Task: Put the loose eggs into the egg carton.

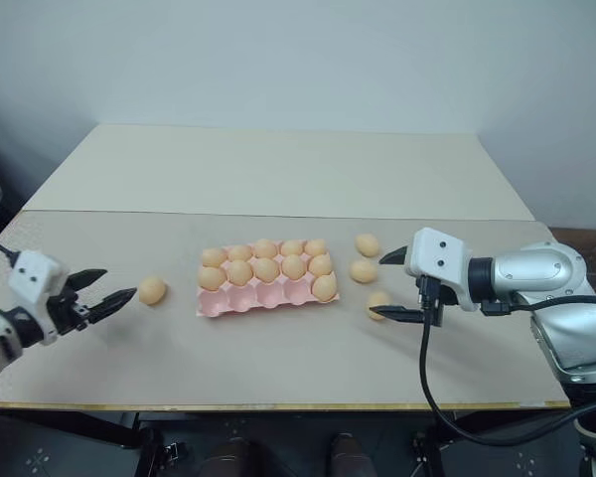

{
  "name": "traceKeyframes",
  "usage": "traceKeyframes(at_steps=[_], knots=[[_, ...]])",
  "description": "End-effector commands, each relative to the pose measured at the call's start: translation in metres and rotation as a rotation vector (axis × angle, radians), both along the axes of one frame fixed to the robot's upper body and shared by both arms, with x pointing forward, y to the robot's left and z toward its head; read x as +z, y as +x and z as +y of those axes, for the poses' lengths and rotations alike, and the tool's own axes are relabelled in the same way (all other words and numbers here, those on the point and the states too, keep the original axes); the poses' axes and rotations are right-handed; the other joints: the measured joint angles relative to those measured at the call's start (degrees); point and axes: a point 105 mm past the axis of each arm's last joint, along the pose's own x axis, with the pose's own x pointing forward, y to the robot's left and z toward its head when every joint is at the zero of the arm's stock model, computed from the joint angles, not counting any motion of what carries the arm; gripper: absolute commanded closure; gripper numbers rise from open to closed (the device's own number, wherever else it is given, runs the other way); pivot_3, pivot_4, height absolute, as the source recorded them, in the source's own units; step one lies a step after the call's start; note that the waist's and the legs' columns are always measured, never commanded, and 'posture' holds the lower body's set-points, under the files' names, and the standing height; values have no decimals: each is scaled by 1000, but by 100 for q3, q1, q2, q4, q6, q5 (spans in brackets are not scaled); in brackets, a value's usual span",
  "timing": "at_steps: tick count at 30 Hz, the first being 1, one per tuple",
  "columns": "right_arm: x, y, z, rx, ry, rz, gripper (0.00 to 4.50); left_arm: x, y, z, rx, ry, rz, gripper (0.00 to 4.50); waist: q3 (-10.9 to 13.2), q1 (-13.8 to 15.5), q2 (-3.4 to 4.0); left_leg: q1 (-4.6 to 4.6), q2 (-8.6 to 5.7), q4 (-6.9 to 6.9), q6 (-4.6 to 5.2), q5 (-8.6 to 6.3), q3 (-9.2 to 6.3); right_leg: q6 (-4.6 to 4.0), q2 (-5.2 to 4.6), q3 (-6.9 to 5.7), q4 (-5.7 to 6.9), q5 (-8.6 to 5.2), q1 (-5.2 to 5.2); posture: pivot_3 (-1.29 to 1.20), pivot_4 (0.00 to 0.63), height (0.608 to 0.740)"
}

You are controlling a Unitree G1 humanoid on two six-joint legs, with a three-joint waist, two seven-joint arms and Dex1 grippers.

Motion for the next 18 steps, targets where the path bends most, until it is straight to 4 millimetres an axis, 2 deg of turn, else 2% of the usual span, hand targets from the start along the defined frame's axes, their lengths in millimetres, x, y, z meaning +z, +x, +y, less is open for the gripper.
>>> traceKeyframes(at_steps=[1,15,18], knots=[[17,-4,-5,-24,-3,-62,0,2,13,-7,-55,8,-21,889,0,2,0,0,0,0,0,0,0,1,0,0,1,0,0,0,150,740],[18,-11,-14,-77,-16,-69,0,-29,49,-22,-111,0,104,889,-1,-3,-2,0,-1,1,1,1,-3,33,2,0,2,16,3,0,150,740],[19,-12,-15,-85,-15,-73,0,-35,49,-19,-100,33,136,1447,-1,-15,-2,0,-1,1,1,1,-3,34,2,0,2,17,3,0,150,740]])
